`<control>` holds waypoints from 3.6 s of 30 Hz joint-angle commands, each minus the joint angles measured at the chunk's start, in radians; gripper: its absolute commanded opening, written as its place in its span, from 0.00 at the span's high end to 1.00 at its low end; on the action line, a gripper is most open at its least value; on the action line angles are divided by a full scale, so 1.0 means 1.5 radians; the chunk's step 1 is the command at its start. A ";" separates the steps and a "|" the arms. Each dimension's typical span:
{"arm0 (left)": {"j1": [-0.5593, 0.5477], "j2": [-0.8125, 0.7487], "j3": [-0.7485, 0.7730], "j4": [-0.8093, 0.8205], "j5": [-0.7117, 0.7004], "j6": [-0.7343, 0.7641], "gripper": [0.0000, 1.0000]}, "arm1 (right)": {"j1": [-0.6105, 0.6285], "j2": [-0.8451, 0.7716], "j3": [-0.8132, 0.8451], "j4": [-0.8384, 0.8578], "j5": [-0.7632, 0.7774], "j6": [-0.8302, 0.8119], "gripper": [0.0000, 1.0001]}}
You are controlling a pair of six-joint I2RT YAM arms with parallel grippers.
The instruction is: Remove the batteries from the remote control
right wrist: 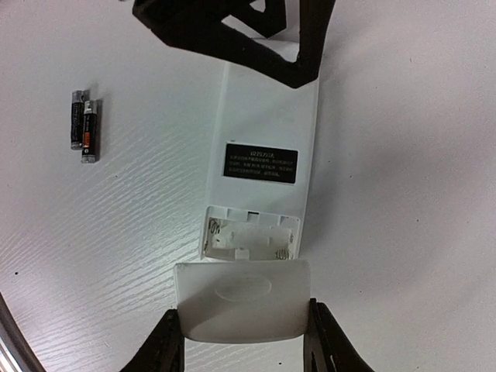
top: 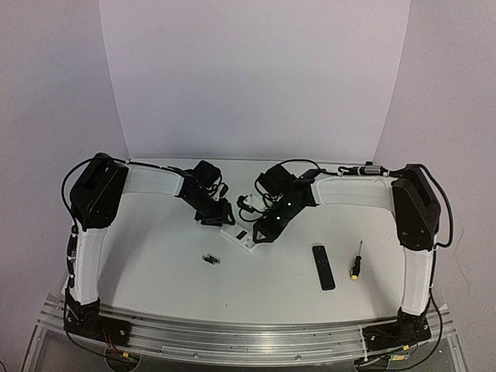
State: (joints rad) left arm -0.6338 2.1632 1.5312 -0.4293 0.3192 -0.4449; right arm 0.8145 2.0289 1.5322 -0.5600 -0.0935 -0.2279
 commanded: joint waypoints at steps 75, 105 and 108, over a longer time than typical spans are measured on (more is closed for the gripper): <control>-0.019 -0.023 -0.099 0.013 0.019 0.004 0.64 | 0.019 0.118 0.085 -0.062 0.094 0.023 0.77; -0.019 -0.002 -0.079 0.004 0.016 0.022 0.64 | 0.019 0.076 0.074 -0.088 0.145 0.031 0.80; -0.019 0.001 -0.074 0.004 0.018 0.022 0.64 | 0.019 0.070 0.076 -0.088 0.144 0.024 0.80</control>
State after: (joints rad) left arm -0.6518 2.1162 1.4136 -0.3444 0.3592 -0.4404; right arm 0.8486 2.1727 1.6367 -0.6525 0.0834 -0.1925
